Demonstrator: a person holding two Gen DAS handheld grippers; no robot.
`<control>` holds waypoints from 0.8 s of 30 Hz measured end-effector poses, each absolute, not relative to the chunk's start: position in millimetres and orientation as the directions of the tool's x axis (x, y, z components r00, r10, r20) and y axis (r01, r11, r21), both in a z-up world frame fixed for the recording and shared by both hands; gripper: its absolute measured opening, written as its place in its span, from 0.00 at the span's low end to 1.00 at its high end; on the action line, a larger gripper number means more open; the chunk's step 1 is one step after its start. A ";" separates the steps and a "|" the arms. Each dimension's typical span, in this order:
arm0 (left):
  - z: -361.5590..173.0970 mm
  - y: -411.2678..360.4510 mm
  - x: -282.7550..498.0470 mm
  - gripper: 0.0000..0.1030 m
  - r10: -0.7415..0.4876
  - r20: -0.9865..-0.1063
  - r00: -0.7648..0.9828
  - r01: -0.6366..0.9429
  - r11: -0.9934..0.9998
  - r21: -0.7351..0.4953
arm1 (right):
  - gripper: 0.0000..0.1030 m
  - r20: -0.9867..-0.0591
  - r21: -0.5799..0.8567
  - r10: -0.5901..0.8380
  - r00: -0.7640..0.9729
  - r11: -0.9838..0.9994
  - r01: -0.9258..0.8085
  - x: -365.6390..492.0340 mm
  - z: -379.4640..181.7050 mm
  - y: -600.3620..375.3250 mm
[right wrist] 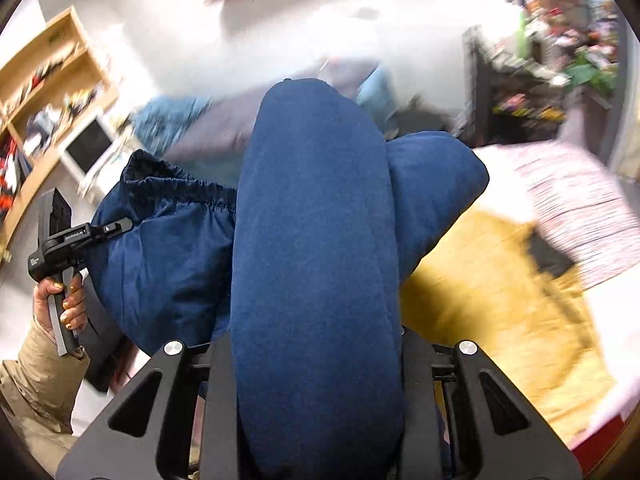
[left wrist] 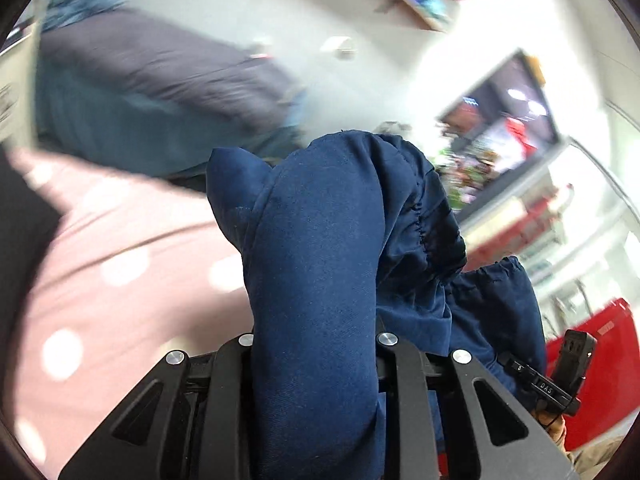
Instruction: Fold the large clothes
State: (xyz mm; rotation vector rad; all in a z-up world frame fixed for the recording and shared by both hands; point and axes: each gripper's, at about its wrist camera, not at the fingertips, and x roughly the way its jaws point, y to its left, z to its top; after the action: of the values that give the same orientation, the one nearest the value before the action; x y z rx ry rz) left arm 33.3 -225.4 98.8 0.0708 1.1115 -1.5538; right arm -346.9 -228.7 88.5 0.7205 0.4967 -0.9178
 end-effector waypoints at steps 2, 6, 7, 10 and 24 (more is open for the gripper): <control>107.8 -260.6 3.0 0.21 -0.730 -0.567 -0.382 0.796 0.052 -0.603 | 0.27 -0.633 0.333 -0.617 0.468 0.329 0.884 -395.2 107.8 -227.3; 102.1 -343.7 -77.2 0.22 -0.665 -0.558 -0.497 0.784 -0.068 -0.618 | 0.27 -0.610 0.333 -0.720 0.331 0.145 0.931 -480.7 113.9 -219.5; 96.0 -363.9 -94.6 0.22 -0.643 -0.563 -0.520 0.780 -0.088 -0.620 | 0.27 -0.613 0.352 -0.731 0.300 0.088 0.932 -503.4 108.1 -218.1; 65.8 -425.4 -154.1 0.22 -0.559 -0.613 -0.558 0.789 -0.130 -0.600 | 0.28 -0.639 0.413 -0.728 0.248 -0.052 0.909 -553.2 82.6 -209.8; -96.3 -552.0 -208.0 0.33 -0.254 -0.915 -0.315 0.937 0.071 -0.342 | 0.59 -0.696 0.711 -0.517 0.498 -0.591 0.381 -655.6 -148.5 -169.0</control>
State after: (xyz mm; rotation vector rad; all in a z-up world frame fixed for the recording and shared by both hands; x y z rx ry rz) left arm -208.0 -552.0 -96.3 0.7657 1.3120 -1.4651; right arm -655.6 -169.0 -148.5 1.8277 -0.1133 -1.2339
